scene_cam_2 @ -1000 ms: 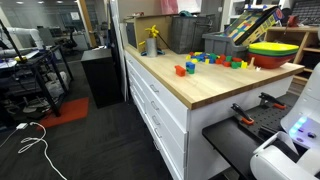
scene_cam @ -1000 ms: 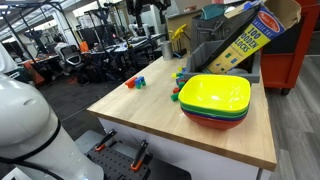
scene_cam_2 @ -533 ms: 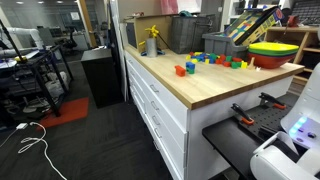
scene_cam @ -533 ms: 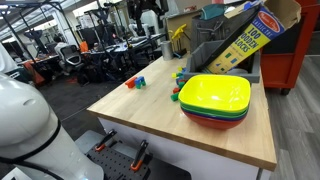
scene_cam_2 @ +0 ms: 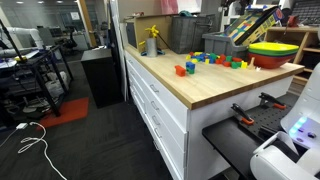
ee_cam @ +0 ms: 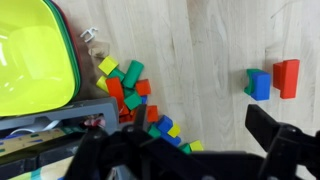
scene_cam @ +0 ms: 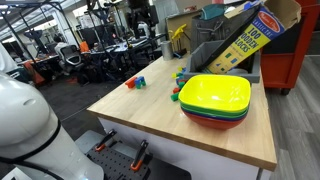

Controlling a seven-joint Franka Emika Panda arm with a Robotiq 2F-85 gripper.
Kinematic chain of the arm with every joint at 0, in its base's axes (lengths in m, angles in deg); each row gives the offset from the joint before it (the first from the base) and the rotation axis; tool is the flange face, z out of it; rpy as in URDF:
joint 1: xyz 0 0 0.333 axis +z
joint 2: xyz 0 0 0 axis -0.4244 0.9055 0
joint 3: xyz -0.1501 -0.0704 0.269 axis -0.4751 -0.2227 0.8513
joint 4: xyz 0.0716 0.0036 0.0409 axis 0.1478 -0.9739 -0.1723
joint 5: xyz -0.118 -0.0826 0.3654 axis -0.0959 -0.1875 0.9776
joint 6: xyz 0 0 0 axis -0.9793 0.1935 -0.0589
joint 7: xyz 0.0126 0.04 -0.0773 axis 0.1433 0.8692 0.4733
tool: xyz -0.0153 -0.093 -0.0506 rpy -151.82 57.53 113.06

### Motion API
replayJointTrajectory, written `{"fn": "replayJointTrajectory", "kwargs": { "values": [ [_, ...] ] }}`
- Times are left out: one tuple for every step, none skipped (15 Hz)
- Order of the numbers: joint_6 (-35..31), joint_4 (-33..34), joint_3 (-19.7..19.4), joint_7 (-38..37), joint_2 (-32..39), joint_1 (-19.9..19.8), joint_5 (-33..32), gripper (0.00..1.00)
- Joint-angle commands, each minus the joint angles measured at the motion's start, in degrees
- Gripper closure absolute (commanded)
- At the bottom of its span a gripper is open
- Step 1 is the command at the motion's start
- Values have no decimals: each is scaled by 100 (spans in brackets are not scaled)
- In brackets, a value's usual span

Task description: Pick a green block from the stack and place it on top of the orange block on the far left of the table

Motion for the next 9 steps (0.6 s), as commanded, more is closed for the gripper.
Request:
{"fn": "replayJointTrajectory", "kwargs": {
  "values": [
    [-283, -205, 234, -900, 143, -118, -56, 0],
    [-322, -256, 276, -1135, 196, -131, -73, 0],
    [-334, -297, 311, -1375, 253, -146, -110, 0],
    [-314, -321, 331, -1571, 302, -152, -103, 0],
    [-272, -306, 336, -1748, 371, -154, -26, 0],
    [-195, -261, 353, -1854, 398, -152, -38, 0],
    [-196, -274, 319, -1570, 360, -106, -46, 0],
    [-196, -274, 325, -1669, 399, -108, -46, 0],
    [-196, -274, 326, -1719, 419, -110, -46, 0]
  ]
}}
